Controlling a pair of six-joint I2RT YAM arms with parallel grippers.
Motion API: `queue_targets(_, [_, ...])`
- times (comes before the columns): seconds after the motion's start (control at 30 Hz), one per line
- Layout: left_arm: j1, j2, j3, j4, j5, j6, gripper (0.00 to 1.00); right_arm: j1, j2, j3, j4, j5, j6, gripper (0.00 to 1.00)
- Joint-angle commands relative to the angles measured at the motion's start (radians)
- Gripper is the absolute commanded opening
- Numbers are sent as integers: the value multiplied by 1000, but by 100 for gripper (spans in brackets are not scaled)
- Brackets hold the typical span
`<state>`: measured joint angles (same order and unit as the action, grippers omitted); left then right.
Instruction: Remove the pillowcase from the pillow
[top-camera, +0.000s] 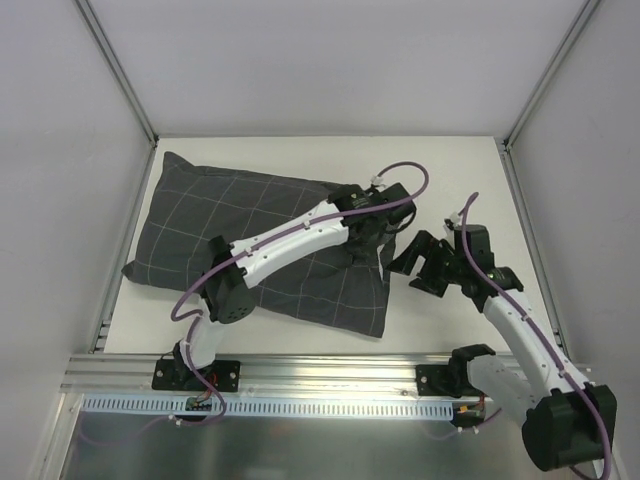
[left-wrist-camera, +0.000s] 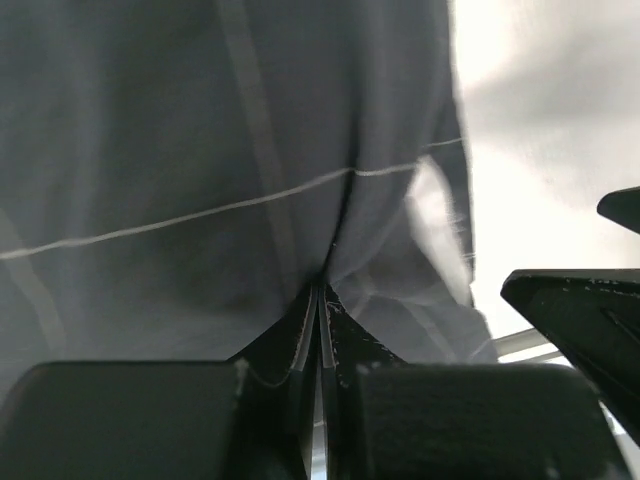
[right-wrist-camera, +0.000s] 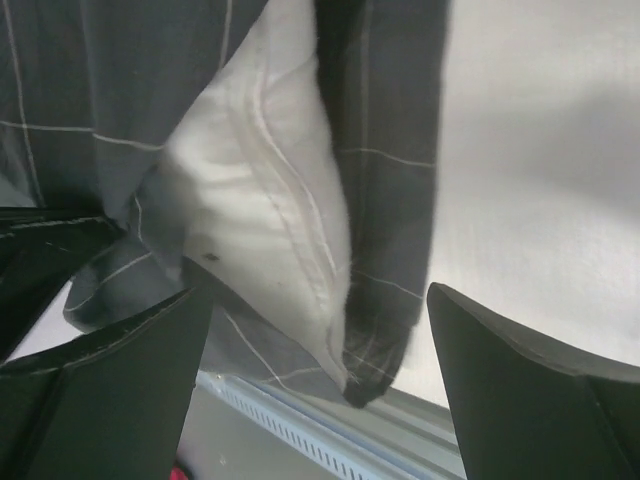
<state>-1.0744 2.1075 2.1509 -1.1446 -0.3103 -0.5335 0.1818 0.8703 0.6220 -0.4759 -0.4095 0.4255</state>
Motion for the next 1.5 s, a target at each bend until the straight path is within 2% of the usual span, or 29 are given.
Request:
queue_targets(0.0, [40, -186, -90, -17, 23, -42, 0, 88, 88, 2, 209, -17, 87, 94])
queue_targets(0.2, [91, -317, -210, 48, 46, -62, 0, 131, 209, 58, 264, -17, 87, 95])
queue_targets(0.37, [99, -327, -221, 62, 115, -43, 2, 130, 243, 76, 275, -5, 91, 95])
queue_targets(0.4, [88, -314, -206, 62, 125, -37, 12, 131, 248, 77, 281, -8, 94, 95])
queue_targets(0.43, [77, -305, -194, 65, 132, -20, 57, 131, 251, 77, 284, -9, 99, 95])
queue_targets(0.47, [53, -284, -169, 63, 129, -11, 84, 131, 259, 77, 302, -14, 110, 95])
queue_targets(0.5, [41, -268, -157, 62, 129, 12, 99, 131, 262, 76, 310, -28, 114, 95])
queue_targets(0.73, [-5, -167, -112, 62, 191, 21, 99, 93, 228, 55, 295, -40, 122, 95])
queue_targets(0.87, [-9, -97, -92, 59, 134, 32, 98, 35, 188, 18, 272, -77, 113, 95])
queue_targets(0.9, [-7, -83, -92, 57, 110, 33, 93, 27, 164, 4, 258, -80, 105, 95])
queue_targets(1.0, [-4, -50, -74, 10, 73, 14, 44, 12, 119, -10, 229, -86, 81, 95])
queue_targets(1.07, [-2, -84, -71, -7, 51, -6, 11, 8, 102, -15, 209, -86, 68, 95])
queue_targets(1.13, [2, -128, -82, -4, 45, -16, 0, 8, 99, -19, 223, -92, 67, 96])
queue_targets(1.23, [24, -213, -105, 3, 60, -28, 0, 34, 122, -15, 282, -124, 84, 96])
queue_targets(1.47, [80, -299, -184, 13, 79, -52, 0, 116, 231, 39, 324, -95, 100, 96])
